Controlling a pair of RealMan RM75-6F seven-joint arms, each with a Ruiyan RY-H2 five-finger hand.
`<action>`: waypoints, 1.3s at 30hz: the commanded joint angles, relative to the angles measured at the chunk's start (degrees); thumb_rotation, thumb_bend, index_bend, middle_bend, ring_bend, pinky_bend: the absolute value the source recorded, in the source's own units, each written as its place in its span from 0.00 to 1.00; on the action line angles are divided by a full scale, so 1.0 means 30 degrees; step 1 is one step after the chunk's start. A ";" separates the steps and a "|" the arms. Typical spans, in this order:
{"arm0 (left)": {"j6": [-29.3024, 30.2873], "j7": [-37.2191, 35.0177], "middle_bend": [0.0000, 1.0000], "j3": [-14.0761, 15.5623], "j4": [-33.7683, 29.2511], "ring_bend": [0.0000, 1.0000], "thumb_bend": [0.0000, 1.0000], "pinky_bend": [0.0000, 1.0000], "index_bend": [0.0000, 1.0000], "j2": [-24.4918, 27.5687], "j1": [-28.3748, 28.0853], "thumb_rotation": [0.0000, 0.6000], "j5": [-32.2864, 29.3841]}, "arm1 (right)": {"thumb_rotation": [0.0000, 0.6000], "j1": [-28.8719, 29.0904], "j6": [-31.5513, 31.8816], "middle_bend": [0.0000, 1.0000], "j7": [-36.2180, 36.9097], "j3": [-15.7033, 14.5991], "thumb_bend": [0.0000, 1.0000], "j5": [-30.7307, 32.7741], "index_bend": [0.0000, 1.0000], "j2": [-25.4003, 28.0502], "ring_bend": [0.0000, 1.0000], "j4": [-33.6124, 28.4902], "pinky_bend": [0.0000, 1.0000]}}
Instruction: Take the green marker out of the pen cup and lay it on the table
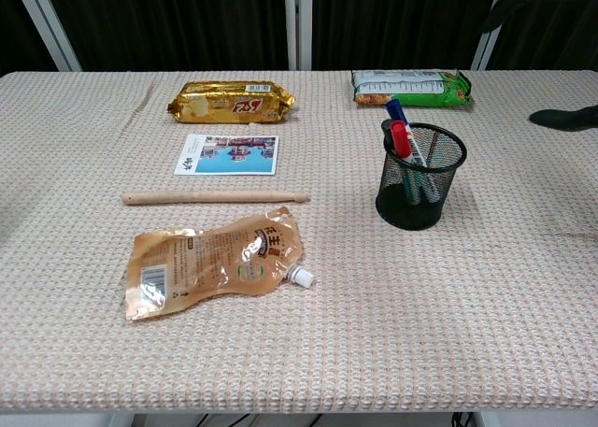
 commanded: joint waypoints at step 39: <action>-0.0295 -0.0932 0.00 -0.0039 0.0721 0.00 0.13 0.00 0.04 0.0012 0.0139 1.00 -0.0597 | 1.00 0.3235 -0.0933 0.00 -0.3955 0.0106 0.24 0.3704 0.44 -0.5588 0.00 0.3143 0.00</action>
